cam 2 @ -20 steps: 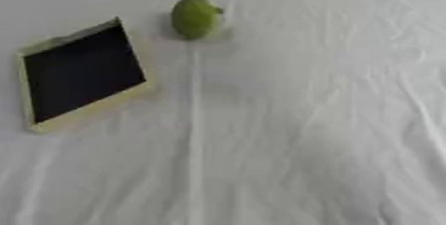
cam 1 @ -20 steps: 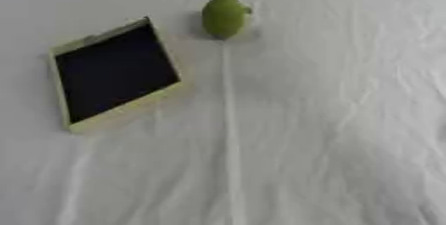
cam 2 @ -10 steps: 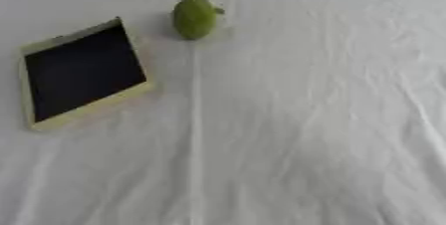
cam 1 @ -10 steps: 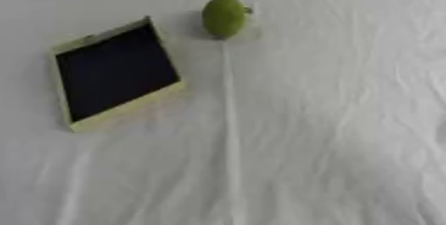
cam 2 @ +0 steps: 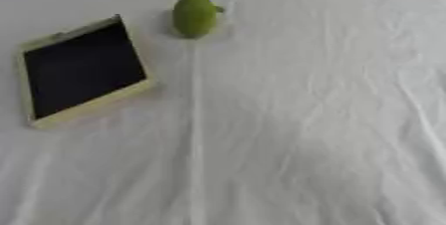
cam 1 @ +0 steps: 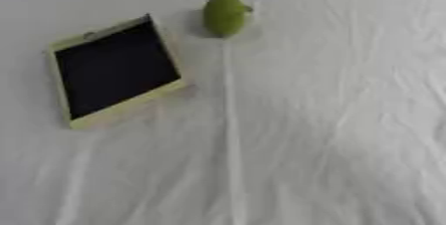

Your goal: Pick up objects on the table and place them in the box.

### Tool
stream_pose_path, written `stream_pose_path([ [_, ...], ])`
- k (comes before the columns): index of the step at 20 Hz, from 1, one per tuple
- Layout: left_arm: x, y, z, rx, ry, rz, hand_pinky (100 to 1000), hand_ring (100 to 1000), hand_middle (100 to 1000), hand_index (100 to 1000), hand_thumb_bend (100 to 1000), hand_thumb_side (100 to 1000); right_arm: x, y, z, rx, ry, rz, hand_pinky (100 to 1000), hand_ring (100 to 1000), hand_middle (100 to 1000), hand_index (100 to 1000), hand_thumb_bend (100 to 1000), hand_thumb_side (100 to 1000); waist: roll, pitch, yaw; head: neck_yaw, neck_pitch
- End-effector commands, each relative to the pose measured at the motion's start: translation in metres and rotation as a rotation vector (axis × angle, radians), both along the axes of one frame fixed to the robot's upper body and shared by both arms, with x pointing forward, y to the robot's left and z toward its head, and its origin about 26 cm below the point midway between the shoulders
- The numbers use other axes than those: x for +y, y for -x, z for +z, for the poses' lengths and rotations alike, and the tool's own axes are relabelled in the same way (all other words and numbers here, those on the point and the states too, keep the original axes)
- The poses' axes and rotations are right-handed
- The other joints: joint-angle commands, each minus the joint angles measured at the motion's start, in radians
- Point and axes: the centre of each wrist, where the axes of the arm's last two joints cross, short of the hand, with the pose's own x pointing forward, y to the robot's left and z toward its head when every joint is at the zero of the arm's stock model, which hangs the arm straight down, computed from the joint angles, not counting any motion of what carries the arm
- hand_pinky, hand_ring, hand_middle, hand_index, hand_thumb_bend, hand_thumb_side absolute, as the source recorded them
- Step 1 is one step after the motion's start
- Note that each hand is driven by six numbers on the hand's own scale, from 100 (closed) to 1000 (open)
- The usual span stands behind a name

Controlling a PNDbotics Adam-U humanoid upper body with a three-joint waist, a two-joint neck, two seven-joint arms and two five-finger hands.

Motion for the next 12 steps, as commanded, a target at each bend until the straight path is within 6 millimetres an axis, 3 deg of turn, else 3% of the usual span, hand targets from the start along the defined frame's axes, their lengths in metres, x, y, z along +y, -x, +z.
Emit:
stream_pose_path([
  [1, 0.002, 0.004, 0.008, -0.022, -0.031, 0.002, 793, 734, 626, 754, 230, 601, 0.001, 0.008, 0.01, -0.011, 0.102, -0.022, 827, 869, 869, 907, 199, 640, -0.001, -0.026, -0.002, -0.002, -0.005],
  [12, 0.001, 0.004, 0.007, -0.015, -0.038, 0.001, 791, 734, 626, 754, 226, 603, 0.017, 0.01, 0.019, 0.019, 0.329, 0.034, 833, 884, 886, 933, 294, 585, -0.006, -0.031, -0.009, -0.009, -0.004],
])
